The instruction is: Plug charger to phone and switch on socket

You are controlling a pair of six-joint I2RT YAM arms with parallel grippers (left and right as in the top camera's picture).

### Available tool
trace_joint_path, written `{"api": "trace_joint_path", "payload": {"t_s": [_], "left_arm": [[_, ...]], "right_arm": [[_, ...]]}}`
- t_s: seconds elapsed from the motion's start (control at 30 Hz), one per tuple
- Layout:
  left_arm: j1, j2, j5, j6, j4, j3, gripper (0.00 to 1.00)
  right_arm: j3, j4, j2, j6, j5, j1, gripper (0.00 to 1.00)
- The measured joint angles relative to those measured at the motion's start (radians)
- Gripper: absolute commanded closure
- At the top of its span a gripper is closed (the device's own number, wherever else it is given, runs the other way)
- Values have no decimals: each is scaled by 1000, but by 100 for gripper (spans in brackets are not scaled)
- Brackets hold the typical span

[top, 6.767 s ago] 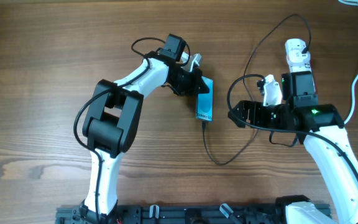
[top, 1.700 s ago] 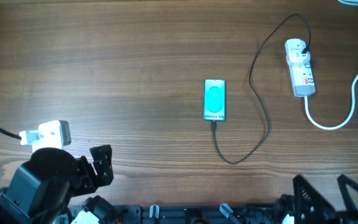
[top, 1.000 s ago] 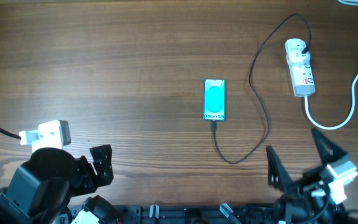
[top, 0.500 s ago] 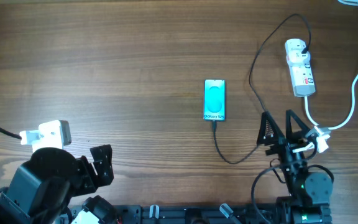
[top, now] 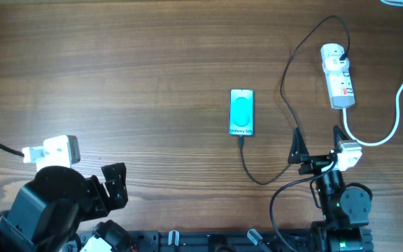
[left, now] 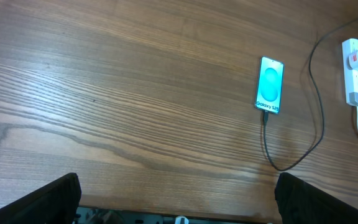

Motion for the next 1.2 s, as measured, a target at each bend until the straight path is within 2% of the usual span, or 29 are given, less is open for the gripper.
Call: {"api": "trace_joint_path", "payload": {"t_s": [0.77, 0.93, 1.07, 1.17, 1.2], "left_arm": [[0, 0, 0, 0, 0, 0, 0], [24, 0, -7, -5, 167, -3, 0], [209, -2, 29, -7, 264, -73, 0], [333, -36, 109, 44, 390, -211, 0], [390, -106, 174, 102, 538, -350, 0]], "right_arm": [[0, 0, 0, -17, 0, 0, 0], [0, 0, 0, -17, 0, 0, 0], [0, 0, 0, -17, 0, 0, 0], [0, 0, 0, -17, 0, 0, 0], [0, 0, 0, -17, 0, 0, 0]]}}
